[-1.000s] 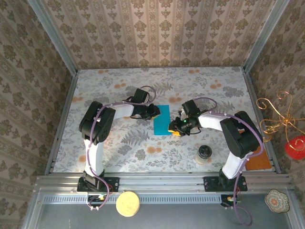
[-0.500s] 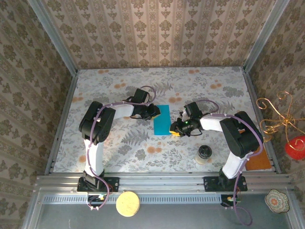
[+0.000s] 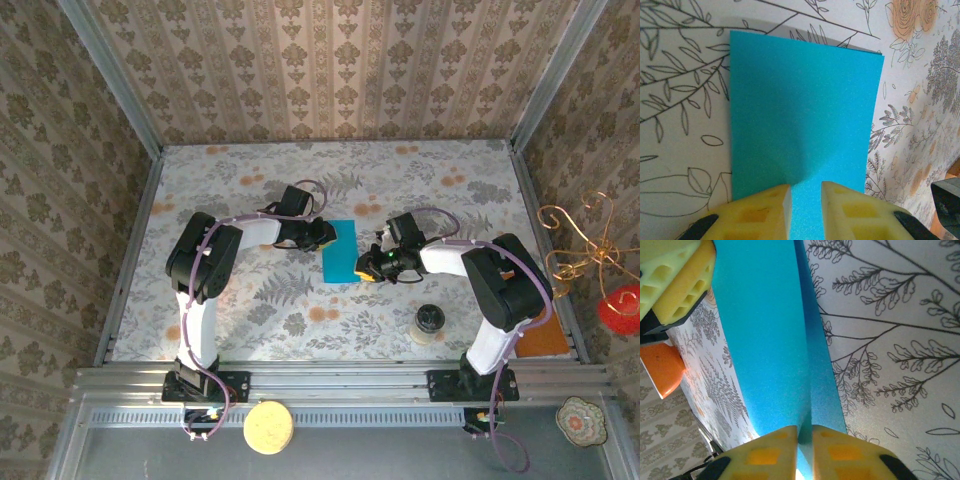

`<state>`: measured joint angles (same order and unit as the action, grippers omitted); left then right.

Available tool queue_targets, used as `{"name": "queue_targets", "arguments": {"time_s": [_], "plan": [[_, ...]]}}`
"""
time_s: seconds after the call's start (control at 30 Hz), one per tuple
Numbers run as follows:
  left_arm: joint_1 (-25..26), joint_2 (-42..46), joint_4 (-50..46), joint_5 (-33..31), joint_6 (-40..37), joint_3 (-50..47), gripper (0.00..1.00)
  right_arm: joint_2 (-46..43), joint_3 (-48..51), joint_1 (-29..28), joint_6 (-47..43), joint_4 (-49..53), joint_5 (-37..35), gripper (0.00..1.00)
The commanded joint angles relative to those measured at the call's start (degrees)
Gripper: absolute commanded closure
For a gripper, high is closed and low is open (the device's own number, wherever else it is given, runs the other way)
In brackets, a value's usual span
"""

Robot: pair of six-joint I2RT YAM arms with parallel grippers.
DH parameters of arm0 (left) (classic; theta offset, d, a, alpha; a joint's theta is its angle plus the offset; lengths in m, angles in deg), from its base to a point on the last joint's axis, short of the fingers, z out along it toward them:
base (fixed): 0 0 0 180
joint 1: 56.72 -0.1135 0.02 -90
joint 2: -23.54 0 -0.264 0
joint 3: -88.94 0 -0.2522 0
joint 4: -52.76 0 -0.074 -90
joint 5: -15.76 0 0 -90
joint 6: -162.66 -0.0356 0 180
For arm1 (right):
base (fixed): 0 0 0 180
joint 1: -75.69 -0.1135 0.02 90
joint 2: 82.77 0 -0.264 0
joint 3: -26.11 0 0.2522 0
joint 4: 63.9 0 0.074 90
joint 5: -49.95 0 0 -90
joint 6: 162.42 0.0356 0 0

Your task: Fold a paper plane with a square sheet of paper (pick it up from the middle)

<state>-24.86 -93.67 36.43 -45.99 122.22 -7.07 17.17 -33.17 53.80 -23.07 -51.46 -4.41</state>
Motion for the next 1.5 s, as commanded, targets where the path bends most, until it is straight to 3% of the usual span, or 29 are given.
{"name": "queue_targets", "arguments": {"time_s": [0.0, 0.27, 0.63, 1.0, 1.47], "plan": [[0.71, 0.19, -4.67, -2.37, -0.82, -0.60, 0.75, -2.06, 0.95, 0.27, 0.07, 0.53, 0.77, 0.88], [-0.34, 4.38, -3.91, -1.04, -5.57, -0.46, 0.74, -4.35, 1.18, 0.36, -2.84, 5.27, -0.57, 0.96], [-1.18, -1.75, -6.29, -0.58, -5.62, 0.78, 0.88, -4.88, -0.74, 0.35, -3.09, 5.27, 1.29, 0.99], [-1.01, -2.50, -5.52, -0.55, -5.52, -0.31, 0.91, -0.57, -7.76, -1.34, -3.23, 3.62, 3.61, 0.99], [-0.92, -2.58, -4.58, 0.01, -5.54, -1.17, 0.92, 7.14, -12.04, -4.55, -1.83, 1.09, -0.43, 0.99]]}}
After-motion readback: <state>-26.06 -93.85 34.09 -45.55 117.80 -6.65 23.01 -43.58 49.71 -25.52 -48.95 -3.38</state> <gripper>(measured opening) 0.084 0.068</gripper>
